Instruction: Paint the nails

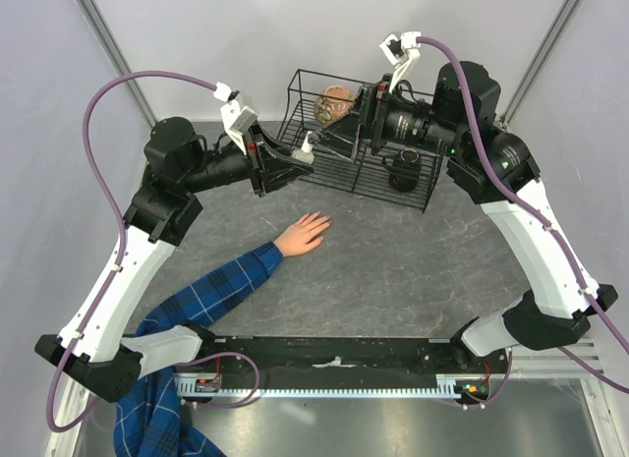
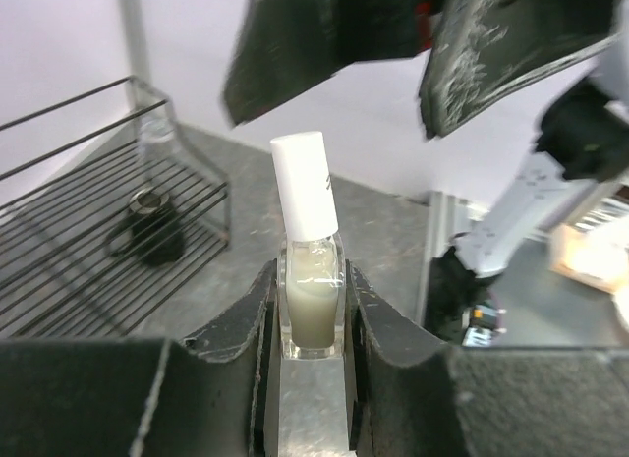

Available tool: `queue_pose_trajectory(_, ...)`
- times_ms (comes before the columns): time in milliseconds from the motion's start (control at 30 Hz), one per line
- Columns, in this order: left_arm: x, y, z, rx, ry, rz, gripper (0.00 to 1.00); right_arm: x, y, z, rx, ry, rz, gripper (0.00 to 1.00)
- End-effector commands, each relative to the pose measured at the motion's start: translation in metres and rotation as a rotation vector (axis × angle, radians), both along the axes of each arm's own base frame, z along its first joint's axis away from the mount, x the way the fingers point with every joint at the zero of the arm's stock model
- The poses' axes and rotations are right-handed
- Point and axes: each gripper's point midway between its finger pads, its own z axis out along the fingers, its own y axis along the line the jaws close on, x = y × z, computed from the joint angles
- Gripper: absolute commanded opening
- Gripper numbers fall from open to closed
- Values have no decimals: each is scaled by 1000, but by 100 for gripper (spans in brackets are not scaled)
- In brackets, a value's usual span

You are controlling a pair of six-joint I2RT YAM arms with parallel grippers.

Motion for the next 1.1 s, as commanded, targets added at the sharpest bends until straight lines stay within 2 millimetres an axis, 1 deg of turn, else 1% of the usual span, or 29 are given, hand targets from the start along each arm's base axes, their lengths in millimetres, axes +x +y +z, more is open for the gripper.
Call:
queue_pose_trajectory(0, 17, 12, 3, 50, -87, 131, 2, 8, -1, 3, -5, 33, -75, 82)
queue_pose_trajectory(33, 17, 12, 4, 47, -83, 136, 2, 9, 3, 3, -9, 31, -71, 78)
queue_pose_trajectory(67, 18, 12, 3, 48, -78, 137, 2, 5, 8, 3, -13, 24, -56, 76)
queue_pose_trajectory(167, 19, 11, 3, 45, -71, 137, 2, 1, 17, 1, -22, 18, -45, 72)
queue_pose_trajectory(200, 19, 10, 3, 44, -68, 129, 2, 2, 19, -1, -27, 21, -43, 70)
queue_pose_trajectory(233, 18, 9, 3, 42, -65, 121, 2, 3, 21, -3, -28, 27, -39, 65)
queue_pose_trajectory(333, 15, 8, 6, 28, -62, 103, 2, 5, 24, -7, -35, 32, -38, 61)
queue_pose_trajectory(433, 10, 6, 8, 19, -62, 81, 2, 7, 22, -5, -36, 23, -55, 60)
queue_pose_trajectory(500, 8, 6, 7, 20, -61, 69, 2, 8, 20, -5, -40, 18, -67, 62)
queue_pose_trajectory(533, 7, 5, 7, 19, -63, 62, 2, 7, 18, -4, -40, 13, -70, 65)
queue_pose_trajectory(567, 6, 5, 6, 21, -63, 58, 2, 7, 18, -5, -45, 16, -70, 66)
queue_pose_trajectory(667, 4, 4, 3, 27, -60, 44, 2, 1, 19, -6, -52, 26, -42, 65)
queue_pose_trajectory(800, 5, 4, 1, 36, -58, 40, 2, 0, 21, -13, -70, 39, -21, 55)
queue_pose_trajectory(833, 4, 3, 1, 37, -54, 35, 2, 0, 21, -14, -74, 41, -23, 49)
queue_pose_trajectory(900, 4, 3, 1, 36, -54, 32, 2, 1, 21, -14, -75, 34, -22, 40)
queue_pose_trajectory(1000, 4, 2, 0, 38, -51, 27, 2, -1, 23, -15, -79, 31, -8, 37)
queue_pose_trajectory(1067, 4, 2, 0, 38, -48, 25, 2, -1, 23, -15, -80, 29, -3, 36)
